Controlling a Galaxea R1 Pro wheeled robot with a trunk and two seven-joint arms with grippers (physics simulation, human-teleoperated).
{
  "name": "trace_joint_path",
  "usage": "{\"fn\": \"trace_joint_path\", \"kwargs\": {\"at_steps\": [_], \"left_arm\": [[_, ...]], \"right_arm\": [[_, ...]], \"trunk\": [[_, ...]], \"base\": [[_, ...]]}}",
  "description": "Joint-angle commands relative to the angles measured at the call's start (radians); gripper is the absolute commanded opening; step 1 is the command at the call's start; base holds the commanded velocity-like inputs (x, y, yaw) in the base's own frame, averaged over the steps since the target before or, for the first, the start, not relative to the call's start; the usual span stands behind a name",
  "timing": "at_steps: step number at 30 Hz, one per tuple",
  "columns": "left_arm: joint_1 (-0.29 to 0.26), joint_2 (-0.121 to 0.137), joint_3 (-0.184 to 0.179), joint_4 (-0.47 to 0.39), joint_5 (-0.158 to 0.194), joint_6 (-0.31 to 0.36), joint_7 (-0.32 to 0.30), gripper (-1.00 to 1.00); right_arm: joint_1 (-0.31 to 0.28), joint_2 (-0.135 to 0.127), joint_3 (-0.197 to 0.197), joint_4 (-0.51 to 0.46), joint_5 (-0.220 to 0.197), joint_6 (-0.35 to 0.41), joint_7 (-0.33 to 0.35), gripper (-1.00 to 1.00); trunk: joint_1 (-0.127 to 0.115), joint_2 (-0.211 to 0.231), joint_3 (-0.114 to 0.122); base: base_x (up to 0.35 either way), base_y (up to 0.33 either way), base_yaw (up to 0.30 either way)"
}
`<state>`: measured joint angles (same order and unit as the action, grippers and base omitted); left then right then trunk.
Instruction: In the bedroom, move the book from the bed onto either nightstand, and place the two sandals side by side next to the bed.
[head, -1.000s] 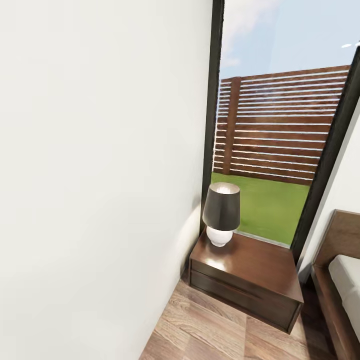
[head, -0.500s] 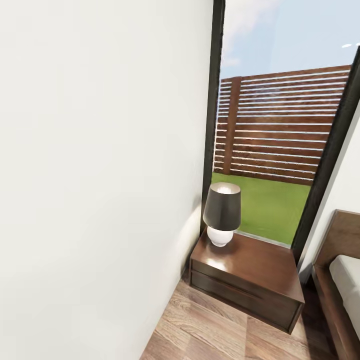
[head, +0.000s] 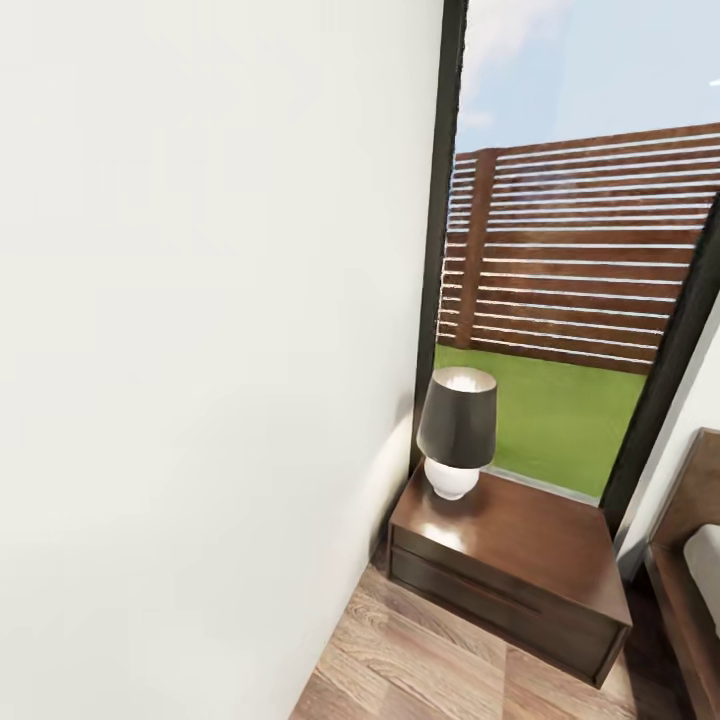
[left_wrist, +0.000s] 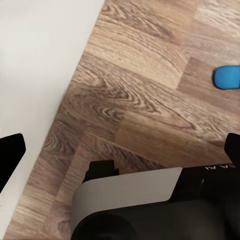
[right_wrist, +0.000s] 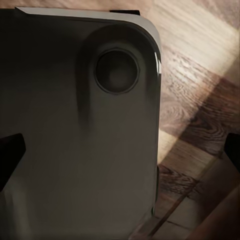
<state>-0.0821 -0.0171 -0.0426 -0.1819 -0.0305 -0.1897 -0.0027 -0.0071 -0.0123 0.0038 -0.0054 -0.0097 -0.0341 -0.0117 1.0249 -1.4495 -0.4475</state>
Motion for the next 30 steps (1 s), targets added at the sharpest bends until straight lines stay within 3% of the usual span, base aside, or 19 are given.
{"fn": "trace_joint_path", "kwargs": {"at_steps": [1,30], "left_arm": [[-0.001,0.000,-0.004,0.001,-0.003,-0.004,0.001,1.00],[0.001,0.000,-0.005,0.001,-0.003,-0.004,0.001,1.00]], "right_arm": [[-0.001,0.000,0.001,0.001,-0.001,-0.003,-0.001,1.00],[-0.001,0.001,0.001,0.002,-0.001,-0.003,0.001,1.00]], "trunk": [[0.000,-0.001,-0.002],[0.000,-0.001,-0.006]], "base": [[0.061,0.000,0.072],[0.009,0.000,0.063]]}}
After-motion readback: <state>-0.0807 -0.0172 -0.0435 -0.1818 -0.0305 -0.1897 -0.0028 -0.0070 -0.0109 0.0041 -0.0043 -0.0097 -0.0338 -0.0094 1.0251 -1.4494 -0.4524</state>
